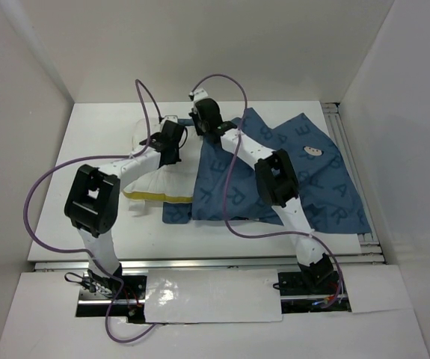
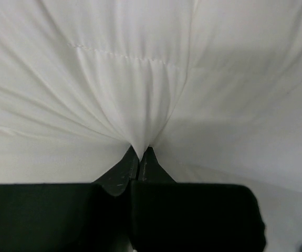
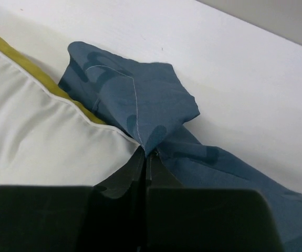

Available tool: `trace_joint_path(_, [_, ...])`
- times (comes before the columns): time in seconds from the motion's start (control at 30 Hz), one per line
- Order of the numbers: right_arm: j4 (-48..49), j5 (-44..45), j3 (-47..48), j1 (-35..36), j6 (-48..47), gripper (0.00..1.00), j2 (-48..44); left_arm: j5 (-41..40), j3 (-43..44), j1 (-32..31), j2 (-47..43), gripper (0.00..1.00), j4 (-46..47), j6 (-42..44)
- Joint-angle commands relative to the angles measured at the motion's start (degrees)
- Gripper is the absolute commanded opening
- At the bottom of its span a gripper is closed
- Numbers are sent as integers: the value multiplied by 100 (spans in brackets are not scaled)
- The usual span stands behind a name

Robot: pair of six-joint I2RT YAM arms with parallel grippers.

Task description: Put the pillow into the pillowcase

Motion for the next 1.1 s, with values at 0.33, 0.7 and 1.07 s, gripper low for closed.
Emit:
trace_joint_path(0.33, [389, -634, -491, 884, 449, 0, -1951, 811, -1184, -778, -2325, 0, 2510, 1696])
trace_joint_path(0.7, [274, -2935, -711, 946, 1327, 0, -2829, 2015, -2473, -831, -4022, 0, 3976, 2399])
trace_joint_path(1.07, [-342, -4019, -447, 577, 2154, 0, -2198, 2614, -4042, -251, -3427, 0, 6476, 1732])
